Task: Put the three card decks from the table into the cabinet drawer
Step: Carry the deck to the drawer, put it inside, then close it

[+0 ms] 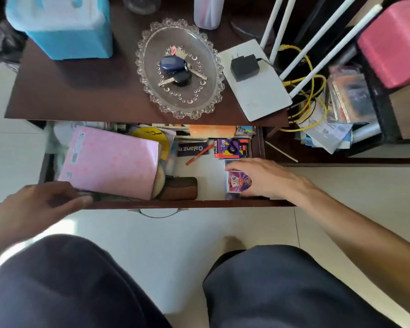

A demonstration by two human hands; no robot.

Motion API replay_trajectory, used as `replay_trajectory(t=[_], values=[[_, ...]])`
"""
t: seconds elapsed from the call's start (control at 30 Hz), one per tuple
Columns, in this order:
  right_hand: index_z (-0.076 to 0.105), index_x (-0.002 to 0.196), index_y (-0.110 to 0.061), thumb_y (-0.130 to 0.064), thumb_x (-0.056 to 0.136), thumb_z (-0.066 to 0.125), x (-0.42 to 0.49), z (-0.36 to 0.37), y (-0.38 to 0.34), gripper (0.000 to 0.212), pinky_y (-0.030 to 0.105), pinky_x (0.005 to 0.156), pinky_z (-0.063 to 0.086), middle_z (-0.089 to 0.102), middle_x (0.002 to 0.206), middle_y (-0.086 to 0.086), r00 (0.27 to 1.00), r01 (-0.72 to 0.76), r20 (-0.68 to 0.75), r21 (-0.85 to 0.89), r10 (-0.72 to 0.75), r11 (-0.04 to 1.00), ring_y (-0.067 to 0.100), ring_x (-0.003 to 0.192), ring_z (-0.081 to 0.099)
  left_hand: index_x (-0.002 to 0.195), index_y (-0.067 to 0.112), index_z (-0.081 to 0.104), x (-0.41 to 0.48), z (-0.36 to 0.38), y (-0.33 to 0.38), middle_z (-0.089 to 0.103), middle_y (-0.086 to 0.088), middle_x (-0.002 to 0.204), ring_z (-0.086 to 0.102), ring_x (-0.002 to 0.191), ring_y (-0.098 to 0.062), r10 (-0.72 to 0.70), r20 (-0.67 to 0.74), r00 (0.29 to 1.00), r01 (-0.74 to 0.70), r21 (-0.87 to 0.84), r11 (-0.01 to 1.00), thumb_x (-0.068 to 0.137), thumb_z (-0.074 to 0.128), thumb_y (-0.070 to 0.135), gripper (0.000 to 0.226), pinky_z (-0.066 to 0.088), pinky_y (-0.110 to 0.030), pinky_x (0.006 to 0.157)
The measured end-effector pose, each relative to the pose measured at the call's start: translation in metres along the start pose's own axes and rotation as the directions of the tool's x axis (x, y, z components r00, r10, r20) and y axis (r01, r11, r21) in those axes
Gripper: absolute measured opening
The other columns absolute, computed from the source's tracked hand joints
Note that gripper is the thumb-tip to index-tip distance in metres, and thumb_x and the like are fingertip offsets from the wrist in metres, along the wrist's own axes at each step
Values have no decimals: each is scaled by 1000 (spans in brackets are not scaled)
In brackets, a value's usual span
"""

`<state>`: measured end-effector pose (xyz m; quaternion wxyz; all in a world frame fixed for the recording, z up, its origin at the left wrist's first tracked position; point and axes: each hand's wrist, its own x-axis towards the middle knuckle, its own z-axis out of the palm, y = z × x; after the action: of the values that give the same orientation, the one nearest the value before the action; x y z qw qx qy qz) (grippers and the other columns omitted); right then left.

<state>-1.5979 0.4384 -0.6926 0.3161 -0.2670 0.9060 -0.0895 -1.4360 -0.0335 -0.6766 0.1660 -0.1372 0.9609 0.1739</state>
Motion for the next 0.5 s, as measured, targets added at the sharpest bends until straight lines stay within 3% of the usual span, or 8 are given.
replay_trajectory(t=[0.17,0.23,0.37,0.5], values=[[49,142,-38,-37,79,85,7,7,3,74,33,73,45,56,134,-7,999,49,16,-112,-48,993,20,121,58,90,47,70,-3,-11,11,68,36,74,68,60,2,-7,93,996,10,-32,999,55,61,92,57,57,-31,58],[49,142,-37,-36,79,86,9,9,4,73,31,72,41,57,132,-7,998,56,26,-126,-54,990,20,121,58,93,47,70,-3,-12,12,69,35,73,68,60,2,-13,104,994,17,-42,999,53,61,93,62,57,-30,58],[46,145,-37,-34,84,83,13,7,6,71,32,80,48,56,131,-6,993,46,113,-106,-34,993,19,119,57,96,44,71,-3,-13,13,71,31,73,68,59,2,-32,115,993,40,-70,997,51,63,93,67,58,-29,60],[39,151,-37,-26,87,80,18,1,4,76,30,78,48,53,134,-5,970,36,243,-118,-6,992,20,119,56,93,43,73,-5,-18,20,72,25,72,67,63,6,-29,132,991,48,-140,989,48,68,90,65,54,-19,53]])
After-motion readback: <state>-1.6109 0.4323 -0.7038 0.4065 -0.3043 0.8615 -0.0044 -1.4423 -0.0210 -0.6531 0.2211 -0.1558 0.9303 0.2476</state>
